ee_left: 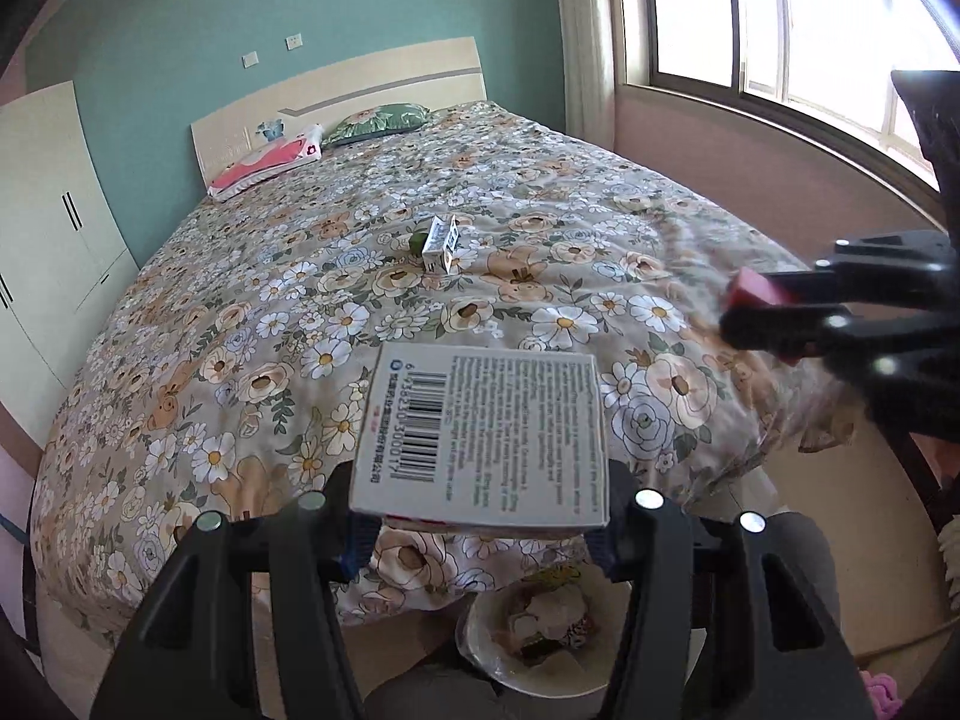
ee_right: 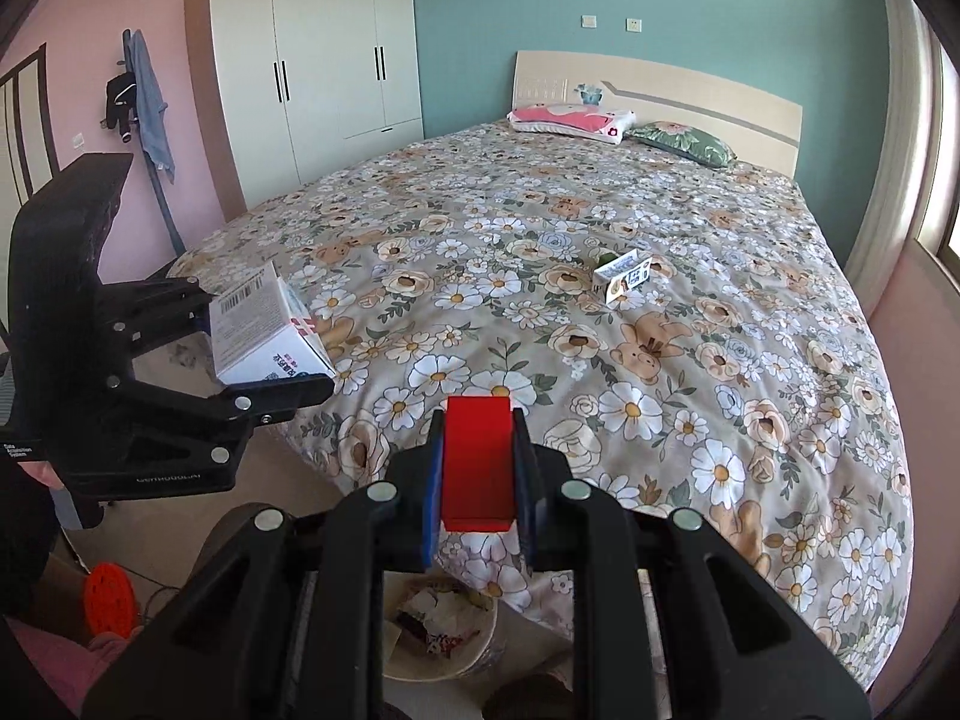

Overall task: Collect trash
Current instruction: 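Carry the small box and red block with both tools over the bin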

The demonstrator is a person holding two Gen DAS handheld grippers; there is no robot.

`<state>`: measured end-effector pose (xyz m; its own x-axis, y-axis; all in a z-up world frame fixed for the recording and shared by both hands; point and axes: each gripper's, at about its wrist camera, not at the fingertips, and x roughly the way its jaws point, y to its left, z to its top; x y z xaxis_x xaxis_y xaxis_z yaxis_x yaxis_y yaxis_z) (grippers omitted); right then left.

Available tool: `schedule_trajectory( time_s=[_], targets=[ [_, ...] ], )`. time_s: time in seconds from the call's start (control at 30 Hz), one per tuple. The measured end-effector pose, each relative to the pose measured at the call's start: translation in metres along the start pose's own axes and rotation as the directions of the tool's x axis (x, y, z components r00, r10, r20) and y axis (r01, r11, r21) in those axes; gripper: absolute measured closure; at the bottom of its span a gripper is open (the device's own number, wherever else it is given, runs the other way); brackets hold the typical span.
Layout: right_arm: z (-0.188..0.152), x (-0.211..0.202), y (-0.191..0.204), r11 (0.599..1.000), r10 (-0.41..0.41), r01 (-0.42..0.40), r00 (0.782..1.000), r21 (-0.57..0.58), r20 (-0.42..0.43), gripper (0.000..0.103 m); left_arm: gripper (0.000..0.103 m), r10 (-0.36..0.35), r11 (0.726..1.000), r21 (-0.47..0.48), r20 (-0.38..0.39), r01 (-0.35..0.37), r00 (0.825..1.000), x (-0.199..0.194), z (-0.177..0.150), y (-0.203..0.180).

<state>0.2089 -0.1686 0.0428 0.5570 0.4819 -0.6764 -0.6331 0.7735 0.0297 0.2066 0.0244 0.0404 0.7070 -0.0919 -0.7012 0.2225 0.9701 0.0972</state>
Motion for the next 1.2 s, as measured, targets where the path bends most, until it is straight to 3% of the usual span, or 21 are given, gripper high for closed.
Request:
schedule_trajectory(
  time_s=[0.3, 0.6, 1.0, 1.2],
  targets=[
    [-0.057, 0.027, 0.01, 1.0, 0.004, -0.005, 0.993, -0.008, -0.116, 0.082, 0.046, -0.043, 0.999, -0.036, -0.103, 0.039, 0.994, 0.027, -0.058, -0.005],
    [-0.115, 0.08, 0.028, 0.998, 0.058, -0.059, 0.965, 0.004, -0.255, 0.082, 0.046, -0.1, 0.994, -0.055, -0.225, 0.09, 0.969, 0.072, -0.119, -0.019],
    [-0.196, 0.167, 0.031, 0.988, 0.144, -0.106, 0.888, 0.112, -0.436, 0.082, 0.046, -0.18, 0.983, -0.108, -0.407, 0.149, 0.896, 0.146, -0.196, -0.031],
    [-0.232, 0.208, 0.033, 0.984, 0.164, -0.101, 0.844, 0.149, -0.511, 0.082, 0.046, -0.191, 0.98, -0.142, -0.479, 0.138, 0.857, 0.182, -0.227, -0.03]
  ],
)
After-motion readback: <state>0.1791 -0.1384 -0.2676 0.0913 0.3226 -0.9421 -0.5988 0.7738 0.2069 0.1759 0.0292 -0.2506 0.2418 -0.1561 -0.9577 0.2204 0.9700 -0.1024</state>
